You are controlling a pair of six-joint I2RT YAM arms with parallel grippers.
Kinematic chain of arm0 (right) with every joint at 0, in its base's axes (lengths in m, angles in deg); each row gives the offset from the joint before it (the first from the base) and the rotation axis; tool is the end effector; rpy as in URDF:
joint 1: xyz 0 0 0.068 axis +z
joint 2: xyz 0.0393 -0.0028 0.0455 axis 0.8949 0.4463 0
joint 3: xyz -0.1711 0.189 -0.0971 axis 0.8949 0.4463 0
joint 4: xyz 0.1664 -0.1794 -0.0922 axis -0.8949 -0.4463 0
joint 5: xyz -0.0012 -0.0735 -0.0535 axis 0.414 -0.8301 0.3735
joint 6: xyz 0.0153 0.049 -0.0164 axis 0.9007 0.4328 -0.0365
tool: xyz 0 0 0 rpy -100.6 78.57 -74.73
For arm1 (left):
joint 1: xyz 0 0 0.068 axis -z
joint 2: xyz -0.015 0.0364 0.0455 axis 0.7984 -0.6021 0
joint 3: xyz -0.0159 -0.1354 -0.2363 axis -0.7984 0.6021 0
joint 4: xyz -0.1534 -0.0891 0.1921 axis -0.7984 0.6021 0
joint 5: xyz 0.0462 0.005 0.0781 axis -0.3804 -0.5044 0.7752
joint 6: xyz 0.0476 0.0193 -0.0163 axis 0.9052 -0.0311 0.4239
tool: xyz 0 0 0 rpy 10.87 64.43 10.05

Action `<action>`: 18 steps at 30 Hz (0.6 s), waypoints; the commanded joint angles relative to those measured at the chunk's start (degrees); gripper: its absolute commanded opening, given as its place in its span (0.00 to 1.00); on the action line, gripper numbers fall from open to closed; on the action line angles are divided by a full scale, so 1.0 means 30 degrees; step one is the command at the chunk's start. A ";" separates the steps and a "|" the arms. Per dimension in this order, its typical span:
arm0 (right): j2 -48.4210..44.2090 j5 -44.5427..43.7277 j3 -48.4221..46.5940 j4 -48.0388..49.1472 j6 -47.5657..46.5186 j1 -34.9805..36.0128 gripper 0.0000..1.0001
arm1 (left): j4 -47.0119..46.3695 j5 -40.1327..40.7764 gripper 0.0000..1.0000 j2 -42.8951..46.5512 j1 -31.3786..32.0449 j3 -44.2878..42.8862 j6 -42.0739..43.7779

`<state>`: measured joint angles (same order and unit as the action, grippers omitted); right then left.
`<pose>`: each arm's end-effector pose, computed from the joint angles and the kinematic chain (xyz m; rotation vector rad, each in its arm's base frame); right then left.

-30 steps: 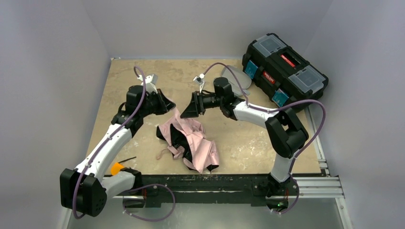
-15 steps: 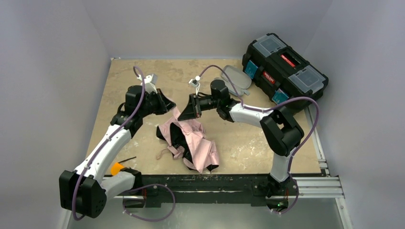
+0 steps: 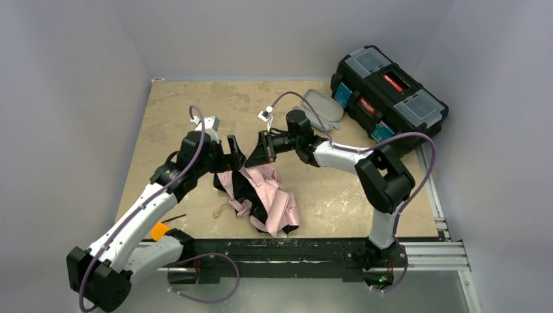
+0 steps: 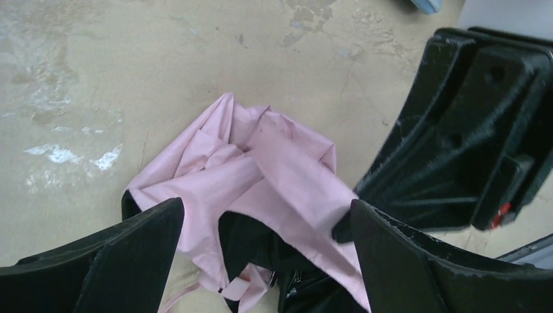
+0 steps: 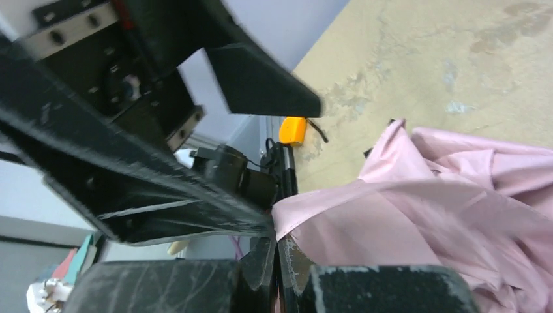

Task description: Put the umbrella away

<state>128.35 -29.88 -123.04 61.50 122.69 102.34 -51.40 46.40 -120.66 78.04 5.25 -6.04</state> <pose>0.3022 0.2823 0.2337 -0.7895 1.9654 1.8361 0.1968 -0.0930 0.2916 -0.1219 2.2461 -0.5806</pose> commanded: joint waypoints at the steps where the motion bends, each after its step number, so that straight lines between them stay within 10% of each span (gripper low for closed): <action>1: 0.0159 -0.2388 -0.1484 -0.1215 -0.1341 -0.0647 0.00 | 0.2591 0.2042 1.00 0.2226 0.1473 0.1389 -0.0517; 10: 0.1114 -0.3047 -0.2684 -0.1857 -0.0276 -0.1709 0.00 | 0.2330 0.2475 1.00 0.5390 0.1708 0.2992 -0.1020; 18: 0.0541 -0.1159 -0.2252 -0.1655 -0.1482 -0.1718 0.00 | -0.1043 0.4034 1.00 0.1258 0.4743 0.4245 0.0057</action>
<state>132.41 -36.77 -128.87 55.53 120.99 96.86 -48.47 53.18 -111.70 85.84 15.91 -8.67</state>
